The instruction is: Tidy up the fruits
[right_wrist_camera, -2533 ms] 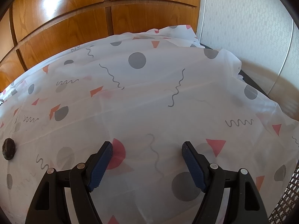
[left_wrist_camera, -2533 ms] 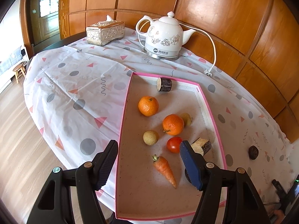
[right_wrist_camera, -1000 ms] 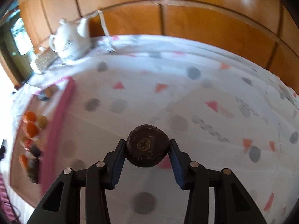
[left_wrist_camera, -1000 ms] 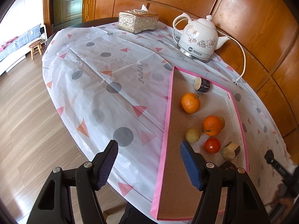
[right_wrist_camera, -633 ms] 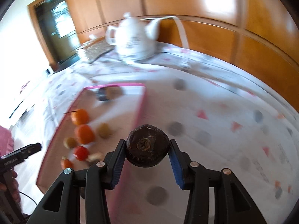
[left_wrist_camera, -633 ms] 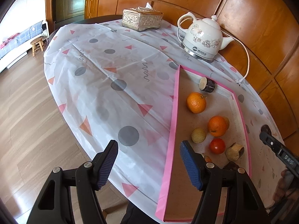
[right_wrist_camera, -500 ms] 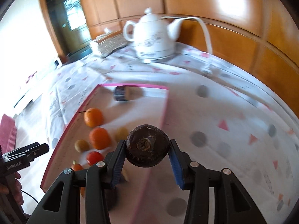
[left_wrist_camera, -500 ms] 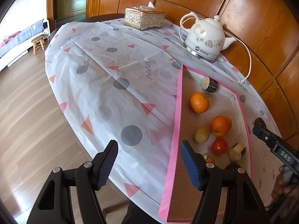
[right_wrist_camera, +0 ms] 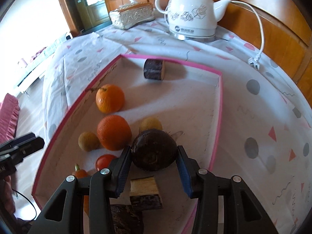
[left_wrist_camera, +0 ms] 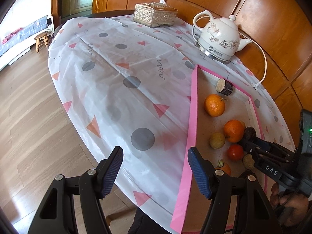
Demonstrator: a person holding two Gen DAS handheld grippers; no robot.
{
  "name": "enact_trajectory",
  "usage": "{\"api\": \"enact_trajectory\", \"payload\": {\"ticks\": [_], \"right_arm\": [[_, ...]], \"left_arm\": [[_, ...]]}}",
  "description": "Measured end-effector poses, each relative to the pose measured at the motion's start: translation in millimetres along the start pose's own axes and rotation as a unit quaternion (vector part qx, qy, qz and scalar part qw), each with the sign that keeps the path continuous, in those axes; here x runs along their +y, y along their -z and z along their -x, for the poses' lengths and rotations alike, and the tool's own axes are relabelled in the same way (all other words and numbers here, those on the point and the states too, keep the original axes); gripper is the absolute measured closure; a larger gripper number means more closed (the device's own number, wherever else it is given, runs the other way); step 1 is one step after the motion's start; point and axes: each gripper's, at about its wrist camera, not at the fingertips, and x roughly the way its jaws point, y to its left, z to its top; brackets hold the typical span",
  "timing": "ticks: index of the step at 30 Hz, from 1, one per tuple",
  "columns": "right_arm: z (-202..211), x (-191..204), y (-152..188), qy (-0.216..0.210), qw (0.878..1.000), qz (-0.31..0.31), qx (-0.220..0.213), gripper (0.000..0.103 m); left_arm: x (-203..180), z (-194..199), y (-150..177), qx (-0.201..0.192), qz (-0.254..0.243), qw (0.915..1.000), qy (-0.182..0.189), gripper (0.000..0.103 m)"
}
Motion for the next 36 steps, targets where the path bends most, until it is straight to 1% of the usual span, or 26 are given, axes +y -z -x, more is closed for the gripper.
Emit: {"api": "enact_trajectory", "payload": {"ticks": [3,5,9,11,14,25,31,36], "right_arm": [[1.3,-1.7,2.2,-0.005,1.0,-0.008,0.002,0.057],[1.6,-0.9,2.3,0.0,1.0,-0.006,0.001,0.056],[6.1,-1.0,2.8,0.005,1.0,-0.011,-0.008,0.047],[11.1,-1.4,3.0,0.003,1.0,-0.016,-0.017,0.046],[19.0,-1.0,3.9,0.003,0.999,-0.021,-0.028,0.042],[39.2,-1.3,16.9,0.009,0.998,-0.045,-0.052,0.042],[52.7,-1.0,27.3,0.018,0.995,-0.064,-0.069,0.041],[60.3,-0.8,35.9,0.033,0.994,-0.072,-0.078,0.041]], "left_arm": [[-0.6,-0.4,0.2,0.001,0.0,1.0,0.001,0.034],[-1.7,0.0,0.7,0.001,-0.002,1.0,0.0,0.034],[-4.5,1.9,1.6,0.0,-0.007,1.0,0.0,0.034],[-6.1,3.2,1.7,-0.001,-0.009,1.0,0.0,0.034],[-7.7,4.9,2.5,-0.004,-0.012,0.9999,-0.001,0.033],[-16.2,18.8,7.3,-0.024,-0.027,0.9994,0.0,0.032],[-21.6,27.7,10.8,-0.038,-0.033,0.9987,0.001,0.031],[-24.2,35.1,12.2,-0.051,-0.035,0.9981,-0.002,0.027]]}}
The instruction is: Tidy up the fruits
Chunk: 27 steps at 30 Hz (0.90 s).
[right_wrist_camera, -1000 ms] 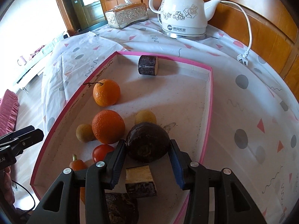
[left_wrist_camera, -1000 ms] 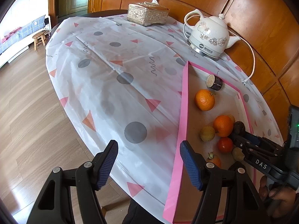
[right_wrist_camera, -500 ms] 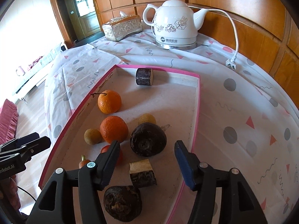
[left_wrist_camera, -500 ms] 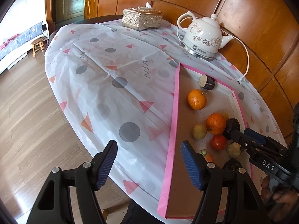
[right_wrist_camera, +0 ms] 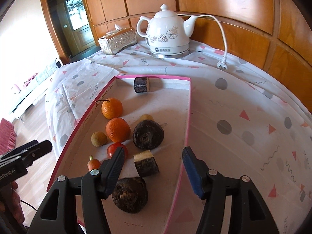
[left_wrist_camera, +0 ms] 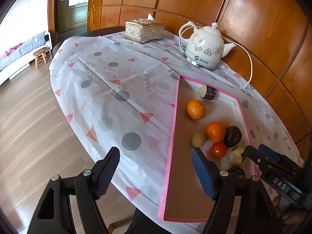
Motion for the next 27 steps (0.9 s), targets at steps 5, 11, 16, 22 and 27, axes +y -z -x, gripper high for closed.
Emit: {"api": "enact_trajectory", "payload": {"ticks": [5,11,16,22,27], "right_arm": [[9.6,-0.8,6.6,0.015,1.0,-0.007,-0.01,0.041],[23.9,0.6,15.3,0.039,0.999,-0.013,-0.027,0.041],[36.4,-0.3,22.4,0.059,0.997,-0.022,-0.042,0.041],[47.6,-1.8,31.6,0.074,0.996,-0.027,-0.052,0.041],[52.3,-6.9,37.9,0.087,0.994,-0.042,-0.056,0.041]], "left_arm": [[-3.4,6.0,1.3,-0.009,-0.006,0.9999,-0.001,0.027],[-12.2,16.6,2.2,-0.033,-0.026,0.9991,-0.006,0.023],[-21.5,29.5,2.6,-0.061,-0.044,0.9971,-0.006,0.017],[-28.3,42.6,3.0,-0.087,-0.052,0.9949,-0.004,0.004],[-33.3,53.7,3.5,-0.108,-0.06,0.9923,-0.002,0.0]]}}
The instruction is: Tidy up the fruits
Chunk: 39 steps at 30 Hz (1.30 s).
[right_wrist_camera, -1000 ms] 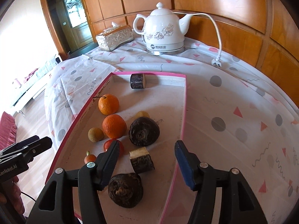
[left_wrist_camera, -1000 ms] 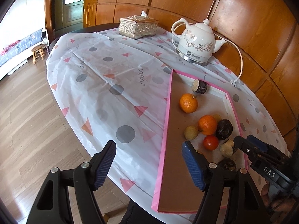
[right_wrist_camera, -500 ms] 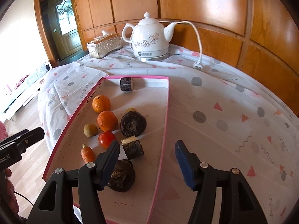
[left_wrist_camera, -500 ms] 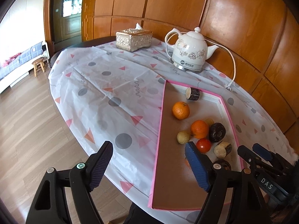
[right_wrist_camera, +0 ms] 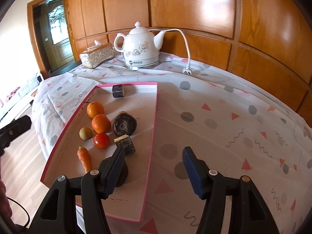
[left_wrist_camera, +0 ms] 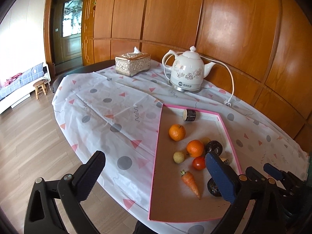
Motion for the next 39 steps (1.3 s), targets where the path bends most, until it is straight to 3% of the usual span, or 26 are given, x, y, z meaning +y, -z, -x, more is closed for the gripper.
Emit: {"api": "enact_trajectory", "payload": {"ticks": [6,15,28,39], "right_arm": [[1.8,-4.4,3.6,0.007,1.0,-0.009,0.0,0.041],[3.5,-7.1,6.2,0.009,1.0,-0.015,-0.002,0.041],[10.4,-7.0,5.0,0.011,1.0,-0.016,-0.015,0.041],[12.1,-5.0,4.9,0.011,1.0,-0.014,-0.017,0.041]], "left_arm": [[-5.2,-3.5,0.6,0.018,-0.014,0.9997,-0.008,0.0],[-9.2,10.8,-6.5,-0.005,-0.017,0.9998,-0.006,0.0],[-14.9,22.8,-7.2,-0.042,-0.035,0.9978,-0.038,0.0],[-11.3,20.2,-5.8,-0.038,-0.025,0.9986,-0.029,0.0]]}}
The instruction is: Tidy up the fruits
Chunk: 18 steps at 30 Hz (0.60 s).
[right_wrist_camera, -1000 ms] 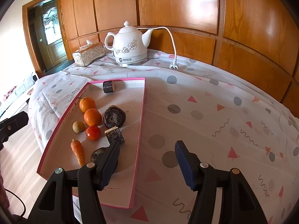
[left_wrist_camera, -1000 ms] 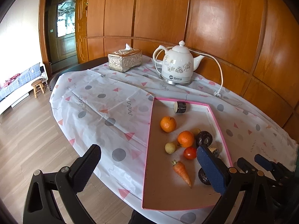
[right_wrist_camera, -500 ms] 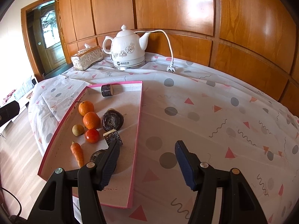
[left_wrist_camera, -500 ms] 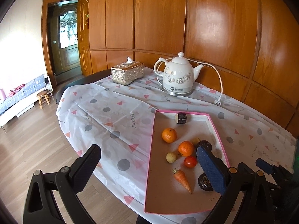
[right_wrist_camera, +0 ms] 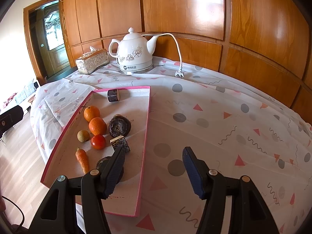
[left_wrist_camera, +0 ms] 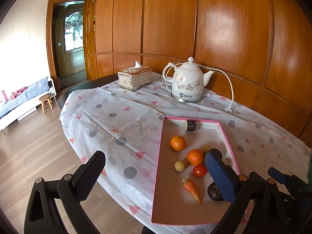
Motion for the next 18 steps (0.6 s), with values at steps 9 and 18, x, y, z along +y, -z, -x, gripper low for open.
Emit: {"api": "enact_trajectory", "payload": {"ticks": [9,18], "right_arm": [[-0.4,2.7,0.3,-0.002,1.0,0.003,0.0,0.041],[-1.3,4.1,1.6,-0.003,1.0,0.004,0.002,0.041]], "left_arm": [[-0.9,-1.0,1.4,0.005,0.001,1.0,0.004,0.0],[-0.9,-1.6,1.3,0.007,0.001,1.0,0.004,0.0]]}}
